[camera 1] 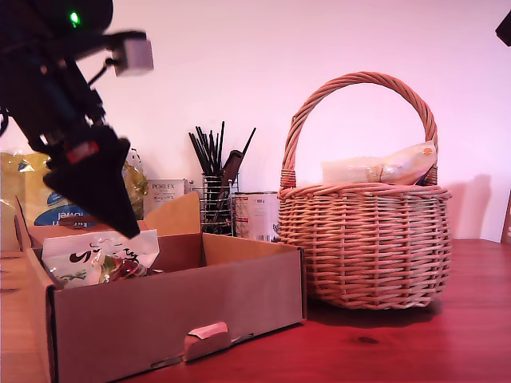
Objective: Move the bags of Easter eggs from the cardboard box on the left into the woven basket on the right side.
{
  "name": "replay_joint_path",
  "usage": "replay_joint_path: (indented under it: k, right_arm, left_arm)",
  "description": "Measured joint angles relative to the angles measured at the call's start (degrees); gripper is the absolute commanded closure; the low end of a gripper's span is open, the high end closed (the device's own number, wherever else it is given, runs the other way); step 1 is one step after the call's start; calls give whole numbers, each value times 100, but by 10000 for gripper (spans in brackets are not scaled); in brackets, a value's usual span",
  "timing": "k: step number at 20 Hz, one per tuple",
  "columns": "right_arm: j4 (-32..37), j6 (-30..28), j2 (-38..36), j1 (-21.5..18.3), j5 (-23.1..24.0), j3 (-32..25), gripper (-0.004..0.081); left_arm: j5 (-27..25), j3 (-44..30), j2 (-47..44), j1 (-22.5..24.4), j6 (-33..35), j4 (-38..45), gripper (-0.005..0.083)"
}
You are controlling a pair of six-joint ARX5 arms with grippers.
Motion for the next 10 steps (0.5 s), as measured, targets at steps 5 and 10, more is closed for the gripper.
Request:
replay_joint_path:
  k: [5,10]
  right_arm:
    - [0,2,0,0,0,0,783]
    - [0,0,0,0,0,0,783]
  left_arm:
    - [393,0,365,11,984,197,44]
    - [361,0,841,66,1202,634,44]
